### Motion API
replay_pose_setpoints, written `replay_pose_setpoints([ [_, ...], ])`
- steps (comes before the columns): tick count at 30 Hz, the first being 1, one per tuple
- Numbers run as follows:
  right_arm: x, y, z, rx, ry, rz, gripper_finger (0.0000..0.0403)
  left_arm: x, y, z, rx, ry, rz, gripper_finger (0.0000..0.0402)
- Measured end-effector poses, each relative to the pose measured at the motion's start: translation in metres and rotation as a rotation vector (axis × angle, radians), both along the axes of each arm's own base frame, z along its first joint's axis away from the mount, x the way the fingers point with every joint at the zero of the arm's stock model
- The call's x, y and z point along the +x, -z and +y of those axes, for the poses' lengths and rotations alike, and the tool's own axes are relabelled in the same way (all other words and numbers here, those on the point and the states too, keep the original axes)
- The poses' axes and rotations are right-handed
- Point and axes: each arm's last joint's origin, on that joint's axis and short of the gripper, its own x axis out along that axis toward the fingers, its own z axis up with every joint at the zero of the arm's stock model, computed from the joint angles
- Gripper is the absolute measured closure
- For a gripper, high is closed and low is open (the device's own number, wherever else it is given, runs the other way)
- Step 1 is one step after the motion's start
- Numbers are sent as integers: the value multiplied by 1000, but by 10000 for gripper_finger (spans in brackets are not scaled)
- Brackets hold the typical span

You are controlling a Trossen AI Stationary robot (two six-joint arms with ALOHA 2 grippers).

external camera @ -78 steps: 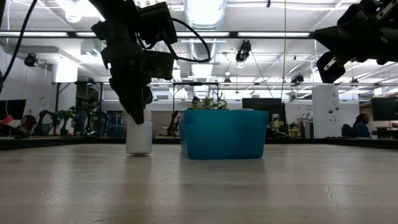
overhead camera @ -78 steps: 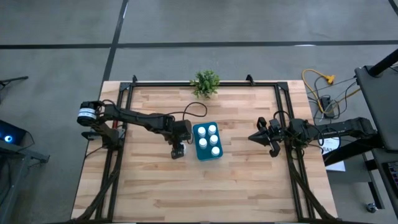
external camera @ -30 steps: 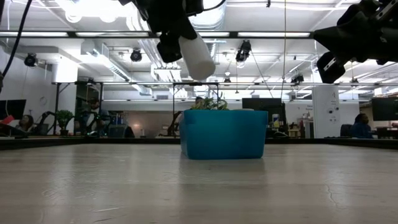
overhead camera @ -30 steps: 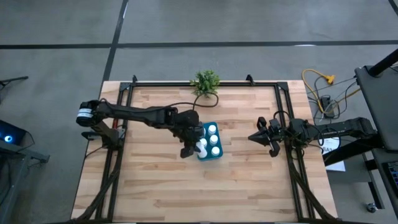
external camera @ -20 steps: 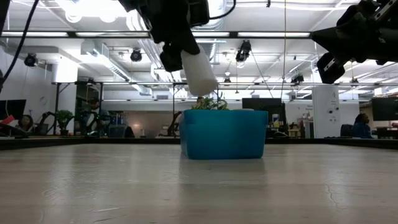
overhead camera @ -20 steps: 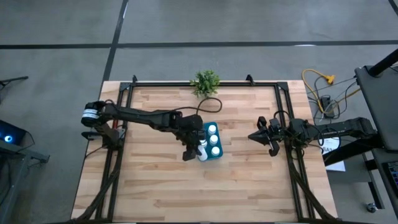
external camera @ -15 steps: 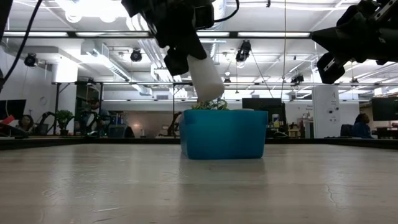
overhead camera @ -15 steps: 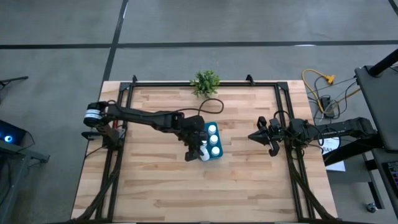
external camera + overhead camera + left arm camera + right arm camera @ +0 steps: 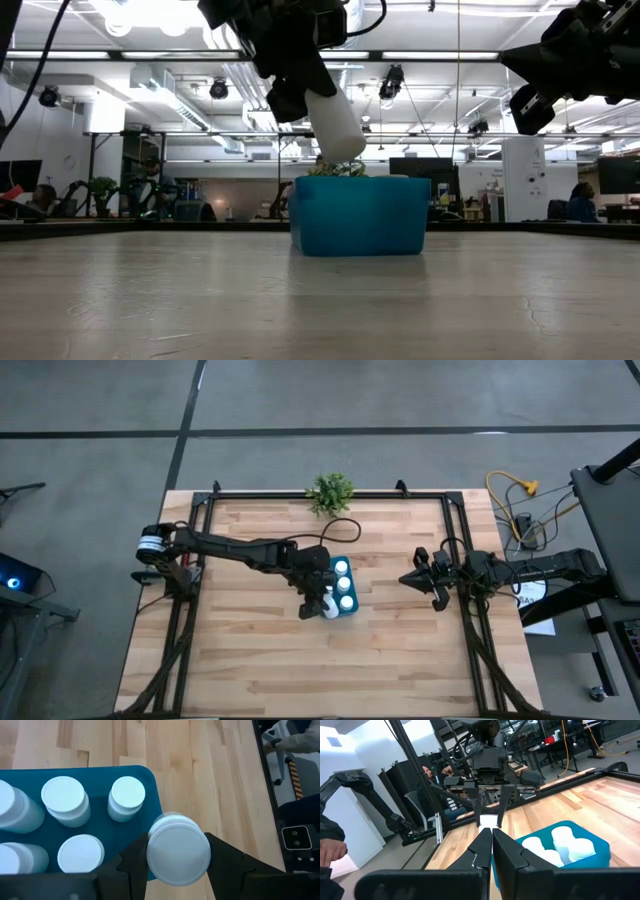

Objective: Pick and place pill bottles into a basket
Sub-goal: Put the white medicine bottle into the blue bin

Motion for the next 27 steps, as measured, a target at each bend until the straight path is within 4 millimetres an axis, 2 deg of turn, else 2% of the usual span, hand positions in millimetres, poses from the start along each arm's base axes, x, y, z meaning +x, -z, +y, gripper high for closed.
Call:
replay_pose_setpoints([
  [22,0,0,0,0,0,0,394,1,-1,-4,103,-58,-10,257],
  [27,0,0,0,0,0,0,394,0,-1,-10,116,-50,0,257],
])
